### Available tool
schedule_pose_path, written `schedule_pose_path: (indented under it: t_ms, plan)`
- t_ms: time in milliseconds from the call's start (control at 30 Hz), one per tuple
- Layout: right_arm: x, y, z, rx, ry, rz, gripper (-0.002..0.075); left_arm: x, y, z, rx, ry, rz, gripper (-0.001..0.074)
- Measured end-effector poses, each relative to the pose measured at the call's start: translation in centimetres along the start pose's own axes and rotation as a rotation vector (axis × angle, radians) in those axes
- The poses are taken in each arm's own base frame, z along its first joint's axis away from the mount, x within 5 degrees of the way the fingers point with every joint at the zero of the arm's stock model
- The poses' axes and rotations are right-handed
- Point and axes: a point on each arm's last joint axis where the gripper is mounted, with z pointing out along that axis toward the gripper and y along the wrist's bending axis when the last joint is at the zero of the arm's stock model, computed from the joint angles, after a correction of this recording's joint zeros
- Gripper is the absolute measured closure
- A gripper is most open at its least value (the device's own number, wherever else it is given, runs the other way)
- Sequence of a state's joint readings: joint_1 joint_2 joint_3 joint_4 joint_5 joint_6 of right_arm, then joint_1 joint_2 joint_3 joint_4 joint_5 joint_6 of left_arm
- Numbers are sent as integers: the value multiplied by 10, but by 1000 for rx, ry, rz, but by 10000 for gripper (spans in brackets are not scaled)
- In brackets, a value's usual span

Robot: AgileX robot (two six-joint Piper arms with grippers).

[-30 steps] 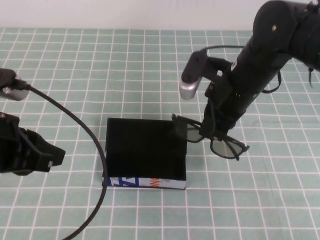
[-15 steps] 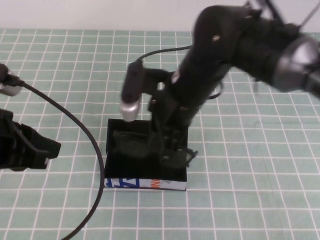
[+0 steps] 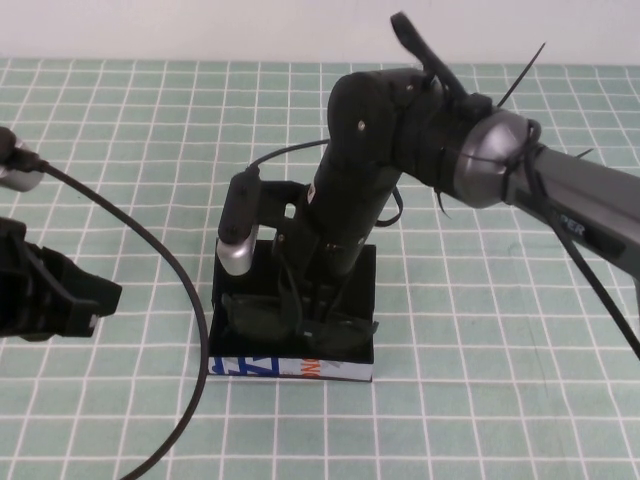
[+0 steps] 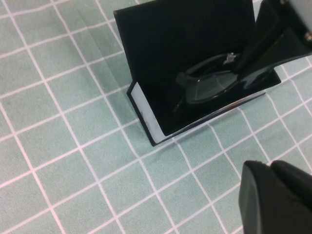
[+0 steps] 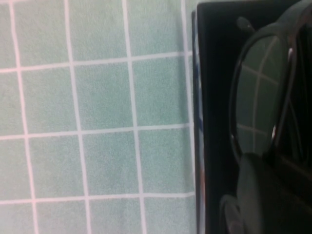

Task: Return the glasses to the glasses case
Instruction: Place the glasses in the glasses case

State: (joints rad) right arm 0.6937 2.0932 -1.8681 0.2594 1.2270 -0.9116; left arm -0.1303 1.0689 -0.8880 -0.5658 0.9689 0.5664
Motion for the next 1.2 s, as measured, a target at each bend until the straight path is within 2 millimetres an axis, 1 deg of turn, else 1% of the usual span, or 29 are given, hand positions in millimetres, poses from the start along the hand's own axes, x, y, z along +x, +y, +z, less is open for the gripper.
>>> schedule_pose_path:
  t_ms: [100,433,500,700,867,967,1033,1133,1200]
  plan:
    - [1,-1,4,-6,6,3,725,0,0,0,-1,0,0,737]
    - [1,-1,4,-6,6,3,717,0,0,0,-1,0,0,737]
    - [1,-1,4,-6,6,3,694,0,0,0,-1,0,0,737]
    - [1,-1,4,-6,6,3,575,0,0,0,1,3,0,737]
    - [1,-1,4,-6,6,3,552,2,-1,0,12,20,0,737]
    - [0,0,0,2,1,-1,557,2,-1,0,15,25,0,737]
    - [-1,2,-7,13,-7,-3,582,2,-1,0,15,25,0,737]
    - [-1,2,-24,50,-39,56,671,4,-2,3,37,16,5,737]
    - [-1,-1,-36,88,-70,131,707,9,-4,10,77,5,-6,737]
